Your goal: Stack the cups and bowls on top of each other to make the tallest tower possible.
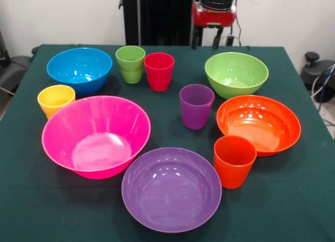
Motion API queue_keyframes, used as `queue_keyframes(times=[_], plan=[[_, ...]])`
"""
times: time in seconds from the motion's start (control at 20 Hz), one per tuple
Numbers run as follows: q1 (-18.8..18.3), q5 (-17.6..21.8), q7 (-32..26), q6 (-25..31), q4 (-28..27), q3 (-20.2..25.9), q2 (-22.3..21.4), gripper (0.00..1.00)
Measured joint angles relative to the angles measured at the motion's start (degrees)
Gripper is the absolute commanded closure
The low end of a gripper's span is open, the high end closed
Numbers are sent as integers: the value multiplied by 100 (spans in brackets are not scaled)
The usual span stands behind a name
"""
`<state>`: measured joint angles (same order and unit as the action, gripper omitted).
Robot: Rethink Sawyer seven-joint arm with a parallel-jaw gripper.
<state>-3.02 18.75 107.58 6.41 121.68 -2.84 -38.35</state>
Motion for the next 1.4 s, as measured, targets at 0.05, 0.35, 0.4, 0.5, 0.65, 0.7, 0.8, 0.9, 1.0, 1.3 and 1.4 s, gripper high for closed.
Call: queue_keyframes(times=[0.05, 0.35, 0.4, 0.5, 0.65, 0.7, 0.8, 0.9, 1.0, 1.3, 1.4], plan=[[28, -5, 51, 0, 31, -11, -5, 0], [94, -6, 264, -154, 58, -101, 149, 0], [94, -6, 289, -230, 58, -120, 211, 0], [94, -7, 316, -408, 57, -135, 345, 0], [94, -7, 316, -484, 57, -134, 423, 0], [94, -7, 316, -484, 57, -135, 422, 0], [94, -11, 316, -484, 57, -134, 413, 0], [102, -55, 316, -480, 57, -134, 350, 0], [120, -119, 316, -445, 58, -129, 249, 0], [223, -381, 316, -187, 60, -119, -157, 0], [282, -487, 316, -27, 61, -114, -341, 0]])
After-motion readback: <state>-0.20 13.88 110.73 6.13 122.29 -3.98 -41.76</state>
